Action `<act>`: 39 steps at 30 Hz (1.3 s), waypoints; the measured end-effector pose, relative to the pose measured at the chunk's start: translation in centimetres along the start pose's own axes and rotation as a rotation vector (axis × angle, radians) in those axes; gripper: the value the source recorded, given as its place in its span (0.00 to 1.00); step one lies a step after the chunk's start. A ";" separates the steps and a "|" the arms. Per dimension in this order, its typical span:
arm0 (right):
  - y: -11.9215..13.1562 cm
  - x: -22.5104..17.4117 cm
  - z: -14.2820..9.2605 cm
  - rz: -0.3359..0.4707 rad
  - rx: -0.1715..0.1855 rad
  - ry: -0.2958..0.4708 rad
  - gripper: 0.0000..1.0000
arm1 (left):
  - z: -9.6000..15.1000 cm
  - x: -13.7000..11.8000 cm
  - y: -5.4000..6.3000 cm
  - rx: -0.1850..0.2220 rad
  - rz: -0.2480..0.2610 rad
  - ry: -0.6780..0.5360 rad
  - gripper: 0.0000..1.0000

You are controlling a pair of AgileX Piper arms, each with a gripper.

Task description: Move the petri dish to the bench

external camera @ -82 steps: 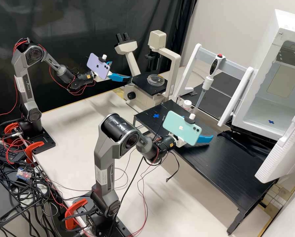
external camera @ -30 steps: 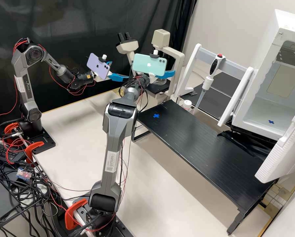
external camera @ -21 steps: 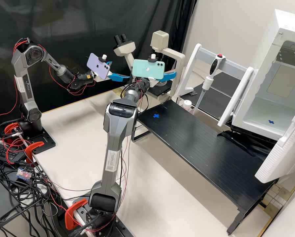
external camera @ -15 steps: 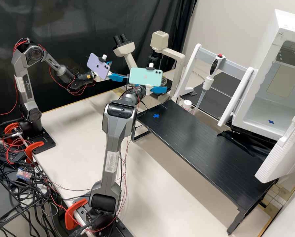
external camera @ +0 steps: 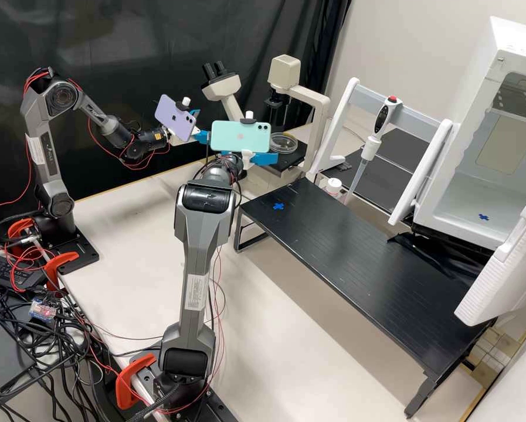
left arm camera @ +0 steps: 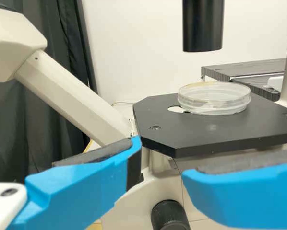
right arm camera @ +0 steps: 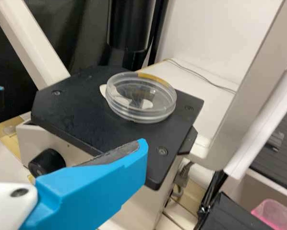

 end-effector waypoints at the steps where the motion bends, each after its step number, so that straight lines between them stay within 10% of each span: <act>1: 0.0 0.0 0.0 0.002 -0.002 0.000 1.00 | 0.0 0.0 0.0 0.000 0.000 0.000 1.00; 39: 0.1 -0.8 0.9 0.033 0.001 -0.004 1.00 | 0.0 0.0 0.0 0.000 0.000 0.000 1.00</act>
